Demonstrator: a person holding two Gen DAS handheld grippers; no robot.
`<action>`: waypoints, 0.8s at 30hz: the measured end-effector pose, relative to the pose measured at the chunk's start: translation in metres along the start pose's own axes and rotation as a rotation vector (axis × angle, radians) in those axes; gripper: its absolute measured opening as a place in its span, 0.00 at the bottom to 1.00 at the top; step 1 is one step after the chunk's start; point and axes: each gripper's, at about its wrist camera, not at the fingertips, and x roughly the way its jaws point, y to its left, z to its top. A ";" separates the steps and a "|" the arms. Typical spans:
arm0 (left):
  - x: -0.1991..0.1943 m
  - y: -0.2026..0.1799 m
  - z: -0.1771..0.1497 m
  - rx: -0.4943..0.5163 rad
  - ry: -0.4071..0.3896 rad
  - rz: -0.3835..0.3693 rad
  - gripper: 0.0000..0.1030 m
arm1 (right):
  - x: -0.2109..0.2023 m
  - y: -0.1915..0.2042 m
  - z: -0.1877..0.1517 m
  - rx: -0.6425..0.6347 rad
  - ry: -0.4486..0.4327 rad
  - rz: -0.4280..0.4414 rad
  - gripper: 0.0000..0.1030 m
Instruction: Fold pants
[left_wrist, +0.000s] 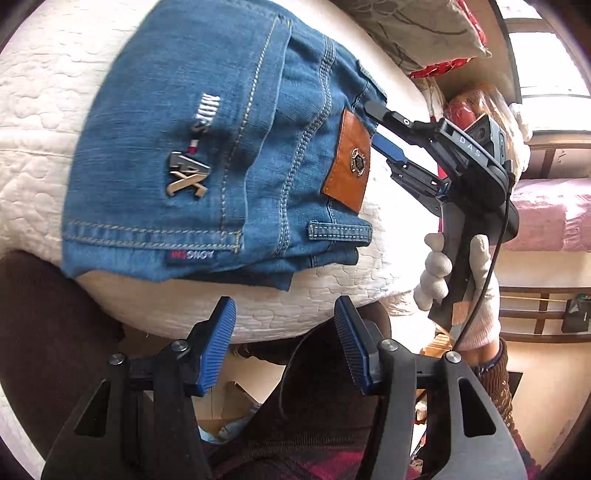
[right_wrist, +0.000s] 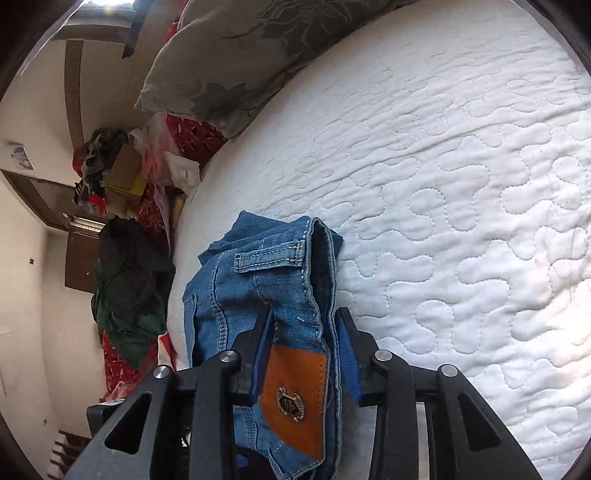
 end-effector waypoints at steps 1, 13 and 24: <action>-0.013 0.007 -0.003 -0.008 -0.025 -0.009 0.53 | -0.012 0.008 0.004 -0.036 -0.033 -0.013 0.35; -0.002 0.057 0.002 -0.197 -0.044 -0.099 0.53 | 0.094 0.163 0.039 -0.384 0.250 0.083 0.53; 0.017 0.081 0.026 -0.293 -0.001 -0.138 0.52 | 0.182 0.184 0.029 -0.582 0.407 -0.196 0.35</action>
